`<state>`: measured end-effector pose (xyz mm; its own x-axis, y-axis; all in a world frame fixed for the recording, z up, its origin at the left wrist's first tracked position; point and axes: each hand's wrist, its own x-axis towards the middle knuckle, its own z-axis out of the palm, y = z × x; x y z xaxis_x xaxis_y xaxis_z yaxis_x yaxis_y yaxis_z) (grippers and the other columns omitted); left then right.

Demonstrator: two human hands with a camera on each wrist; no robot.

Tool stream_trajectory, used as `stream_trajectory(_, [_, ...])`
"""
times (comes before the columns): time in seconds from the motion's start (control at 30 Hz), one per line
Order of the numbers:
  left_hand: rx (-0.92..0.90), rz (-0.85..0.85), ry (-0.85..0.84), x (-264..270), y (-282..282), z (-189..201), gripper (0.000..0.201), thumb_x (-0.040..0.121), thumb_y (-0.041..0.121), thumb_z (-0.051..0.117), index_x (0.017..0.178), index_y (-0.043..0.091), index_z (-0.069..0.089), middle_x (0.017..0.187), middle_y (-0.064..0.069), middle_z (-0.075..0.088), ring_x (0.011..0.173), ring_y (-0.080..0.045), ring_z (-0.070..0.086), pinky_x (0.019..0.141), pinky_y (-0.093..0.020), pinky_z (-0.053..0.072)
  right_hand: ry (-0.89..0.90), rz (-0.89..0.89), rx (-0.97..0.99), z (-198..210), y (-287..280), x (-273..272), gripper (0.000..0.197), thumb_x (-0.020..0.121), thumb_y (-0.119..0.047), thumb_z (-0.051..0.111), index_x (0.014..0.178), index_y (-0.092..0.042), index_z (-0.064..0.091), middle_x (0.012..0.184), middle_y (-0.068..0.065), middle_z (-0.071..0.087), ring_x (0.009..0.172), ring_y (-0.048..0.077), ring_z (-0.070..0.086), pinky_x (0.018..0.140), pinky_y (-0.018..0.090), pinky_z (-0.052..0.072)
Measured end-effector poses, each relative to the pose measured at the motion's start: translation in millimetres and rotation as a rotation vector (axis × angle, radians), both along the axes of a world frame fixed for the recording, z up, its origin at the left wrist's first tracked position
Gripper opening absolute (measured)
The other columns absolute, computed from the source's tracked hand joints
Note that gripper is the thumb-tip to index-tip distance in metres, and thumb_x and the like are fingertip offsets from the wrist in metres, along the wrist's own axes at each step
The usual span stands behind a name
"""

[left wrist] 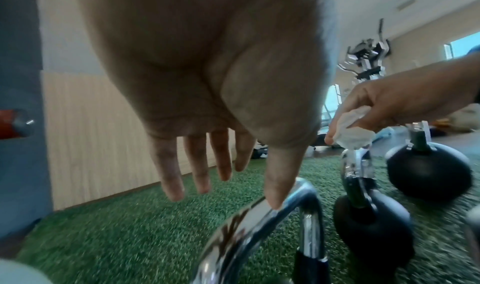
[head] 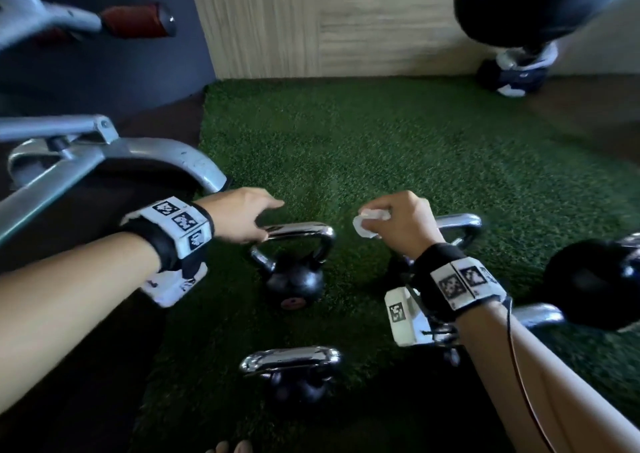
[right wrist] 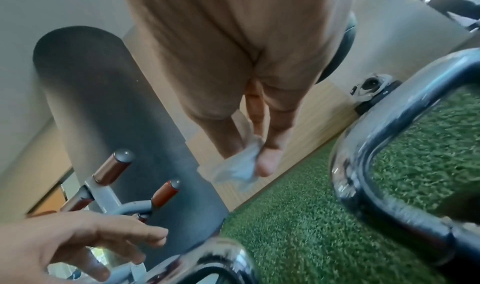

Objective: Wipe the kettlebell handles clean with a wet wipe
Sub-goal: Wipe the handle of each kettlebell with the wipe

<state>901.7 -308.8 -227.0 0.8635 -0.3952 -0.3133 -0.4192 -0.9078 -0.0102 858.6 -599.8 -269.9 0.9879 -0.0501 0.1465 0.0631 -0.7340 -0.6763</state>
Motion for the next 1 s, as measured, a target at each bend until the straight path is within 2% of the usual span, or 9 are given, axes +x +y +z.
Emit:
stream_trajectory(0.07, [0.062, -0.063, 0.003, -10.0, -15.8, 26.6, 0.07, 0.091, 0.042, 0.072, 0.154, 0.037, 0.041, 0.152, 0.004, 0.05, 0.135, -0.018, 0.052, 0.111, -0.041, 0.045, 0.01, -0.05, 0.001, 9.6, -25.0, -11.3, 0.022, 0.081, -0.018, 0.081, 0.103, -0.02, 0.083, 0.107, 0.0, 0.077, 0.094, 0.01, 0.063, 0.062, 0.008, 0.037])
stream_trajectory(0.17, [0.075, -0.103, 0.062, -25.9, -46.4, 51.5, 0.051, 0.087, 0.043, 0.072, 0.136, 0.044, 0.059, 0.126, 0.011, 0.069, 0.108, -0.011, 0.066, 0.094, -0.037, 0.057, 0.021, -0.112, 0.006, 20.5, -58.9, -28.8, 0.02, 0.08, -0.014, 0.079, 0.098, -0.019, 0.083, 0.095, -0.001, 0.073, 0.09, 0.01, 0.061, 0.059, 0.007, 0.038])
stream_trajectory(0.27, [0.068, -0.077, 0.137, -29.1, -91.0, 38.6, 0.036, 0.084, 0.035, 0.075, 0.12, 0.032, 0.071, 0.111, 0.012, 0.074, 0.1, -0.009, 0.069, 0.094, -0.033, 0.057, -0.002, -0.153, -0.002, 34.1, -84.9, -43.3, 0.02, 0.08, -0.009, 0.078, 0.097, -0.018, 0.084, 0.088, -0.005, 0.065, 0.089, 0.009, 0.057, 0.066, 0.014, 0.032])
stream_trajectory(0.37, [0.152, -0.016, 0.167, -19.6, -139.1, -0.3, 0.031, 0.082, 0.032, 0.074, 0.105, 0.012, 0.075, 0.108, -0.007, 0.077, 0.1, -0.022, 0.072, 0.084, -0.031, 0.058, -0.035, -0.193, 0.027, 42.6, -104.0, -48.2, 0.023, 0.079, -0.008, 0.078, 0.097, -0.022, 0.084, 0.092, -0.003, 0.072, 0.08, 0.006, 0.059, 0.061, 0.009, 0.039])
stream_trajectory(0.5, [0.009, 0.082, 0.185, -12.7, -185.4, -57.3, 0.043, 0.083, 0.037, 0.08, 0.112, 0.007, 0.073, 0.112, -0.012, 0.076, 0.105, -0.027, 0.072, 0.075, -0.029, 0.052, -0.066, -0.231, -0.021, 43.7, -117.4, -52.0, 0.032, 0.078, -0.008, 0.08, 0.104, -0.028, 0.082, 0.108, -0.005, 0.075, 0.095, 0.007, 0.065, 0.067, -0.003, 0.037])
stream_trajectory(0.63, [-0.199, 0.175, 0.261, -10.0, -206.1, -104.4, 0.06, 0.076, 0.052, 0.083, 0.115, 0.007, 0.072, 0.117, -0.012, 0.075, 0.108, -0.027, 0.071, 0.074, -0.027, 0.05, -0.039, -0.14, -0.14, 56.6, -118.4, -53.8, 0.032, 0.08, -0.008, 0.081, 0.108, -0.025, 0.081, 0.1, -0.011, 0.073, 0.09, 0.0, 0.062, 0.071, -0.005, 0.037])
stream_trajectory(0.73, [-0.335, 0.214, 0.354, -3.9, -208.9, -131.2, 0.073, 0.075, 0.06, 0.08, 0.127, 0.01, 0.066, 0.127, -0.01, 0.07, 0.115, -0.026, 0.068, 0.085, -0.028, 0.054, 0.0, -0.144, -0.23, 69.0, -116.1, -48.4, 0.027, 0.08, -0.011, 0.083, 0.104, -0.022, 0.083, 0.1, -0.005, 0.077, 0.094, 0.006, 0.064, 0.07, -0.003, 0.037])
stream_trajectory(0.87, [-0.474, 0.253, 0.363, 7.1, -200.9, -145.2, 0.078, 0.078, 0.066, 0.076, 0.139, 0.021, 0.06, 0.142, -0.004, 0.062, 0.131, -0.023, 0.059, 0.102, -0.026, 0.046, 0.055, -0.138, -0.318, 83.9, -104.2, -42.1, 0.018, 0.081, -0.013, 0.083, 0.096, -0.021, 0.084, 0.089, -0.011, 0.071, 0.091, 0.006, 0.064, 0.068, -0.002, 0.036])
stream_trajectory(1.0, [-0.542, 0.293, 0.435, 14.7, -208.8, -141.4, 0.084, 0.075, 0.073, 0.074, 0.138, 0.019, 0.06, 0.14, -0.006, 0.063, 0.128, -0.025, 0.061, 0.099, -0.027, 0.046, 0.07, -0.203, -0.257, 91.6, -101.2, -31.3, 0.021, 0.079, -0.012, 0.083, 0.094, -0.027, 0.084, 0.091, -0.011, 0.076, 0.092, 0.005, 0.068, 0.067, -0.001, 0.041])
